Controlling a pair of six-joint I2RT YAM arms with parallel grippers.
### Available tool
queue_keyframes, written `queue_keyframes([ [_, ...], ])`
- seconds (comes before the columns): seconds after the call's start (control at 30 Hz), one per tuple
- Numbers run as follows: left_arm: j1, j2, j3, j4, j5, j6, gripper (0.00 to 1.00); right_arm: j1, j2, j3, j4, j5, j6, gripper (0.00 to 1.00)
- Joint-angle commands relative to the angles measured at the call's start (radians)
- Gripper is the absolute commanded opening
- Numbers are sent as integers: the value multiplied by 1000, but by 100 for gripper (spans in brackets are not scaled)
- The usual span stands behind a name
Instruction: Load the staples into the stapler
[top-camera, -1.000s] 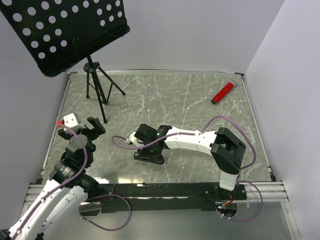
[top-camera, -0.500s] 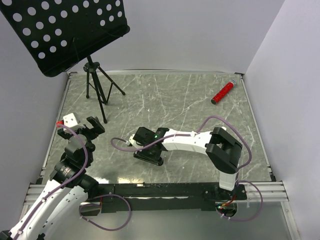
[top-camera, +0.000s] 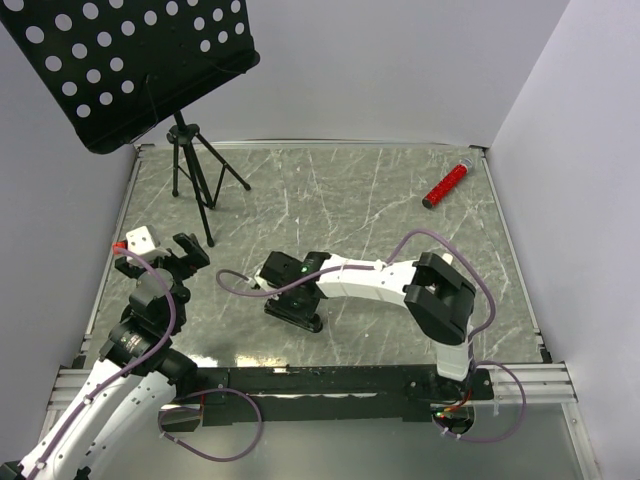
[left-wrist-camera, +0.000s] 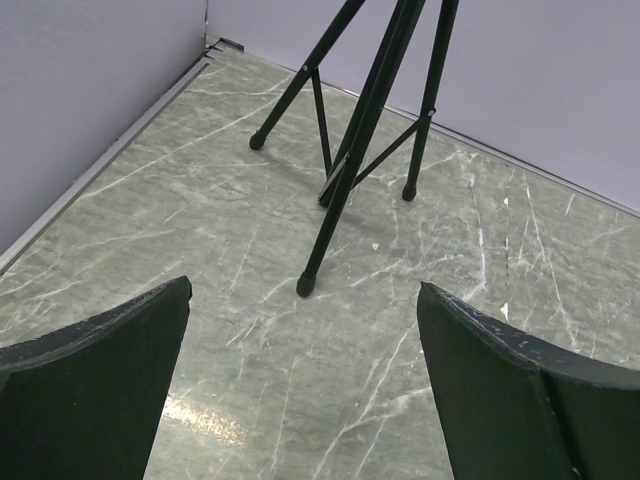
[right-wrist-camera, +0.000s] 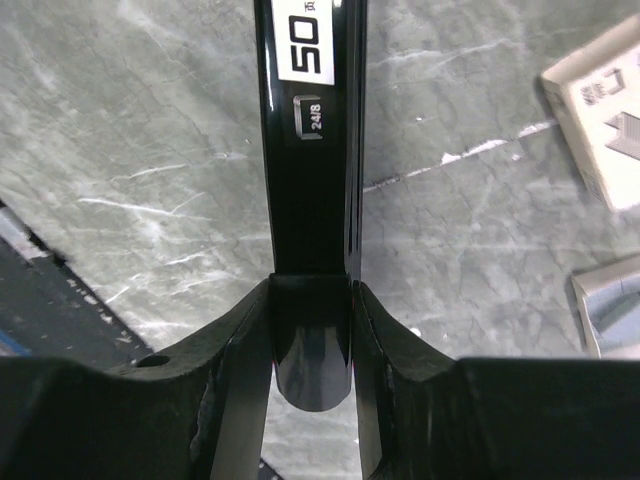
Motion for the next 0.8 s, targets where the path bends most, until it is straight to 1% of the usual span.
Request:
queue_keyframes([
  [0.0,7,-11,-6,37,5,22,99,-8,-18,87,-129,34,43,0],
  [0.17,7,-23,-8,41,4,22,99,-51,-61,175,-193,55,67,0],
  [0.23,7,-26,-8,40,4,22,99,-68,-93,178,-190,57,79,0],
  [0.37,7,-23,-8,40,7,20,99,-152,-170,143,-175,87,168,0],
  [0.43,7,-26,-8,40,5,20,99,-223,-219,108,-167,104,216,0],
  [0.57,8,-31,-8,41,5,19,99,-353,-280,42,-178,216,296,0],
  [0.63,8,-34,-8,41,4,19,100,-450,-305,-10,-172,231,354,0],
  [0.67,10,-37,-8,41,4,17,99,-481,-314,-34,-151,247,372,0],
  [0.7,8,-35,-8,38,-1,17,99,-542,-339,-58,-134,256,412,0],
  [0.77,8,-38,-8,35,-4,13,99,-603,-363,-133,-79,250,448,0],
])
